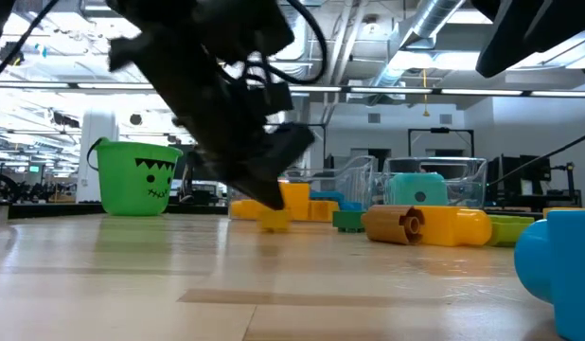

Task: Pick & Place Toys
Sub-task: Put the yellow gamepiece into the left transparent bin

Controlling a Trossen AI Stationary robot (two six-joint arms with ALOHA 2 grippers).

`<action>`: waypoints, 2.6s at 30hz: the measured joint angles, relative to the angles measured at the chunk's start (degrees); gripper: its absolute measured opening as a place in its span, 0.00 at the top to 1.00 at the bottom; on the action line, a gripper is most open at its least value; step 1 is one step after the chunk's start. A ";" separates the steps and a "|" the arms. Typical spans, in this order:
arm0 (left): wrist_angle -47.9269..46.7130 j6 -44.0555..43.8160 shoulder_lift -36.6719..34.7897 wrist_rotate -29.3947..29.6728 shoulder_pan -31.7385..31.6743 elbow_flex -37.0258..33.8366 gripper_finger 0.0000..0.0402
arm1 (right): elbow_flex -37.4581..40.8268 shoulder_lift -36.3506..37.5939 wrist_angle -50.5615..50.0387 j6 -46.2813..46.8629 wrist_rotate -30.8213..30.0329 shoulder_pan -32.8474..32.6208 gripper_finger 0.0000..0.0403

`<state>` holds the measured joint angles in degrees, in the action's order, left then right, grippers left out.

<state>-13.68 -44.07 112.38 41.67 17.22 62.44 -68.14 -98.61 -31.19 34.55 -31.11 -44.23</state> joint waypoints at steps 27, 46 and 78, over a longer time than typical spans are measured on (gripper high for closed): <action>32.90 18.71 -34.50 -11.11 6.75 -33.99 0.78 | 0.00 0.00 0.34 0.02 -0.02 0.01 0.54; 55.31 31.51 -27.85 -14.26 0.69 -40.70 0.08 | 0.00 0.00 0.14 -0.49 -0.01 0.38 0.54; 65.30 31.62 -4.55 -8.92 -1.60 -36.92 0.06 | 0.00 0.00 -0.20 -0.46 1.11 -0.41 0.54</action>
<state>51.62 -12.45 107.83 32.74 15.62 25.52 -68.14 -98.61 -31.40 34.09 -30.00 -44.64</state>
